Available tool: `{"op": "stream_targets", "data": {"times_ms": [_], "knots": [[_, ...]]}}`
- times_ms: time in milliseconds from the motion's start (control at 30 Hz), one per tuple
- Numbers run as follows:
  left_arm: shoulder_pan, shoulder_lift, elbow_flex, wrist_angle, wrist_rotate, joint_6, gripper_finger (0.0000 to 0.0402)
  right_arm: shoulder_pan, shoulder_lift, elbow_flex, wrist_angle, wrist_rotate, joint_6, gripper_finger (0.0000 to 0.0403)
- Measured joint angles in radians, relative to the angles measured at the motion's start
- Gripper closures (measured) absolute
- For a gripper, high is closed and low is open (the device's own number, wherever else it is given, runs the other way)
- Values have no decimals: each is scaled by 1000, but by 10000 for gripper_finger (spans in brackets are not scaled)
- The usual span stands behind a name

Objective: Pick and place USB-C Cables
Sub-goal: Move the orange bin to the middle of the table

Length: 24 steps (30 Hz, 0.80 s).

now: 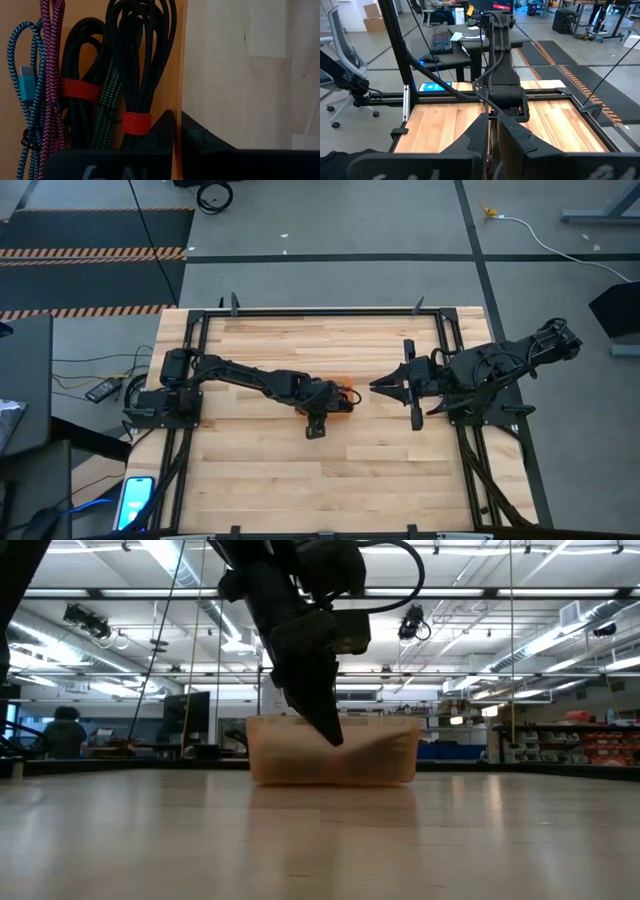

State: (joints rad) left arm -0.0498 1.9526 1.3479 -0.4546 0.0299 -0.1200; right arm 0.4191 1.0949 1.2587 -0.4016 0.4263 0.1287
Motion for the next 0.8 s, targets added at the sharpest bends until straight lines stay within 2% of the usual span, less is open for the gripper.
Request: {"op": "stream_targets", "data": {"times_ms": [800], "knots": [[-16,0,0,-6,2,2,390,0,0,0,-5,0,0,357]]}}
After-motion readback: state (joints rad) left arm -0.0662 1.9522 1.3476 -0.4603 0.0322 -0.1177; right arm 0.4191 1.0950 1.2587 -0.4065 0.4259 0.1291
